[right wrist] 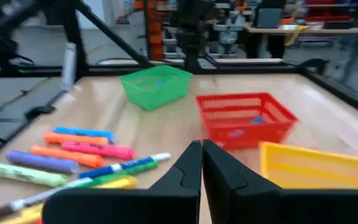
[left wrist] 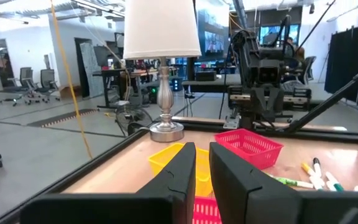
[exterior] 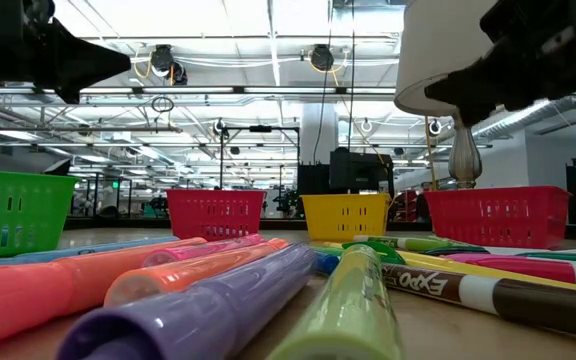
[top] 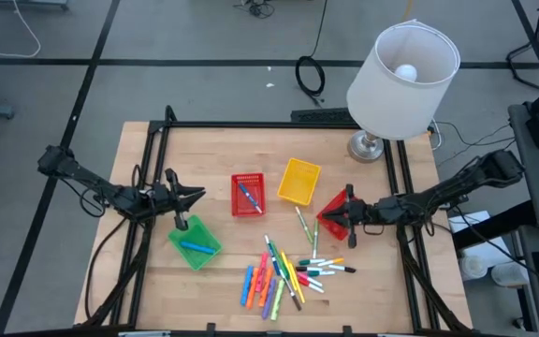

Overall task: Pick & Place Markers
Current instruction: Put the green pen into the yellow bin

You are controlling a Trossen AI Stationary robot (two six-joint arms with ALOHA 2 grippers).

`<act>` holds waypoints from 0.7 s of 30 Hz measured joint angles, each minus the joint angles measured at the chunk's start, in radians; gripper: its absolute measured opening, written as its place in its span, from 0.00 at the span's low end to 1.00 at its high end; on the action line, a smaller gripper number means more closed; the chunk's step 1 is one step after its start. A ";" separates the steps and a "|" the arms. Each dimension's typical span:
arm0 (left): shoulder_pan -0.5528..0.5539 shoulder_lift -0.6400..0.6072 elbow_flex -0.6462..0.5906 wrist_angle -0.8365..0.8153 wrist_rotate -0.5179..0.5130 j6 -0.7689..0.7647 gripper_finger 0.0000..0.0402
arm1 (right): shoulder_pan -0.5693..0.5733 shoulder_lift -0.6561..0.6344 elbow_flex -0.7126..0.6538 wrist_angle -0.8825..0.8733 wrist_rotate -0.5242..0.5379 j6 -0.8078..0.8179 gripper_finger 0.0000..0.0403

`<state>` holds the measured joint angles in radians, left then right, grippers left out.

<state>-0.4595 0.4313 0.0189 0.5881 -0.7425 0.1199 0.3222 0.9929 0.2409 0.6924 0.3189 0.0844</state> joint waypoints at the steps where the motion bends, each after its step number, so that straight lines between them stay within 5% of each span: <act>1: 0.000 0.000 0.000 0.002 0.000 -0.004 0.14 | 0.000 0.021 0.020 0.000 -0.017 0.005 0.00; 12: 0.000 0.000 0.000 0.032 0.000 -0.090 0.14 | 0.083 0.416 0.413 -0.280 -0.006 0.107 0.00; 21: -0.001 0.000 0.000 0.030 0.010 -0.129 0.14 | 0.125 0.766 0.946 -0.911 -0.004 0.324 0.00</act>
<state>-0.4603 0.4314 0.0189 0.6182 -0.7330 -0.0094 0.4473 1.7591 1.1871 -0.2188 0.3153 0.4079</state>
